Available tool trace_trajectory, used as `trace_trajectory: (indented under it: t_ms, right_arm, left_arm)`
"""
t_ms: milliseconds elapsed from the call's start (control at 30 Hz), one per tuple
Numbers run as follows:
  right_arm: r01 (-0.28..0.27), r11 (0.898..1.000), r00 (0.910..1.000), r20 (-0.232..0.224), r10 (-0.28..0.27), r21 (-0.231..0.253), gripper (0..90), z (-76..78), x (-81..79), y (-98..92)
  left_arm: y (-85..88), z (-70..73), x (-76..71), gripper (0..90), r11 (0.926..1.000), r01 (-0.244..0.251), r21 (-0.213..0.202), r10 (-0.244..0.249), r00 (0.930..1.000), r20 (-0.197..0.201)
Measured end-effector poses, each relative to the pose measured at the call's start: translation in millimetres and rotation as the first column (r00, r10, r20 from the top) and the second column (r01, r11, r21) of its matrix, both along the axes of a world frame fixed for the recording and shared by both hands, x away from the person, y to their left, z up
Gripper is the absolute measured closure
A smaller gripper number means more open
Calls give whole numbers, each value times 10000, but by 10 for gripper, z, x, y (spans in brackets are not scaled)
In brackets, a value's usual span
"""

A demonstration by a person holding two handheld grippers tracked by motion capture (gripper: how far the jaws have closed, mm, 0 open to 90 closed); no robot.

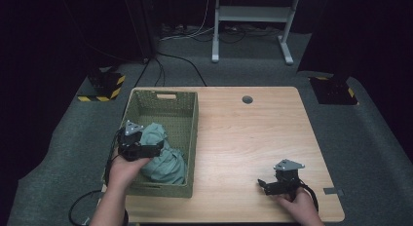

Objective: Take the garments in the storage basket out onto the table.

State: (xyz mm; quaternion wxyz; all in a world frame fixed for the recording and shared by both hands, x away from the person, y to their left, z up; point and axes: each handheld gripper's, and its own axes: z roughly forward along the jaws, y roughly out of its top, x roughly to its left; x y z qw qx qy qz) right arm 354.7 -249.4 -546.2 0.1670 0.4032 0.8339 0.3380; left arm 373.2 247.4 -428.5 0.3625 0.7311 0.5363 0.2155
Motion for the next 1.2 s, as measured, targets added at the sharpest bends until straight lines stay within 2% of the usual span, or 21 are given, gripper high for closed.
trace_trajectory:
  t_ms: [67,167,300,367,500,567,633,733,800,833,867,900,1000,1100,1133,1200]
  right_arm:
    - [-1,10000,10000,0,1,-2,0,0,0,0]
    - [0,10000,10000,-1,0,0,0,0,0,0]
    - [-1,10000,10000,4,1,-8,0,0,0,0]
    - [0,10000,10000,1,0,-7,0,0,0,0]
    - [0,10000,10000,1,0,-1,0,0,0,0]
    - [-1,10000,10000,1,1,6,0,0,0,-1]
    - [-1,10000,10000,1,1,5,0,0,0,0]
    - [-1,10000,10000,1,1,-1,0,0,0,0]
    - [-2,10000,10000,4,2,-11,0,0,0,1]
    - [-1,10000,10000,3,1,-10,0,0,0,1]
    - [-2,10000,10000,4,2,-9,0,0,0,1]
    - [-3,10000,10000,4,3,-10,0,0,0,1]
    - [-2,10000,10000,5,2,-9,0,0,0,1]
    - [-1,10000,10000,-2,1,-14,0,0,0,1]
    - [-1,10000,10000,3,1,-15,0,0,0,1]
    - [-2,10000,10000,3,2,-13,0,0,0,1]
  left_arm:
    - [21,-42,48,3,10000,4,-23,-5,9991,-418]
    - [40,-71,98,3,10000,-2,21,4,9967,-816]
    - [37,-98,156,3,9992,-9,404,61,9918,-1273]
    - [60,-124,188,7,9981,-106,603,203,9866,-1618]
    - [120,-186,236,7,9979,-331,560,441,9771,-2082]
    - [129,-213,246,7,9981,-269,560,392,9716,-2335]
    - [130,-243,250,10,9992,-72,382,167,9669,-2548]
    - [134,-295,263,12,9983,45,573,121,9580,-2866]
    - [140,-336,285,13,9985,83,537,94,9471,-3207]
    - [140,-336,285,12,9985,83,537,94,9471,-3207]
    - [131,-360,304,12,9981,174,584,37,9393,-3431]
    - [118,-375,316,13,9977,237,634,4,9345,-3560]
    - [95,-408,343,22,9953,568,783,-242,9299,-3670]
    - [87,-433,366,28,9949,626,788,-284,9256,-3774]
    - [78,-459,389,33,9948,691,743,-347,9200,-3903]
    - [58,-496,419,34,9951,776,614,-462,9132,-4048]
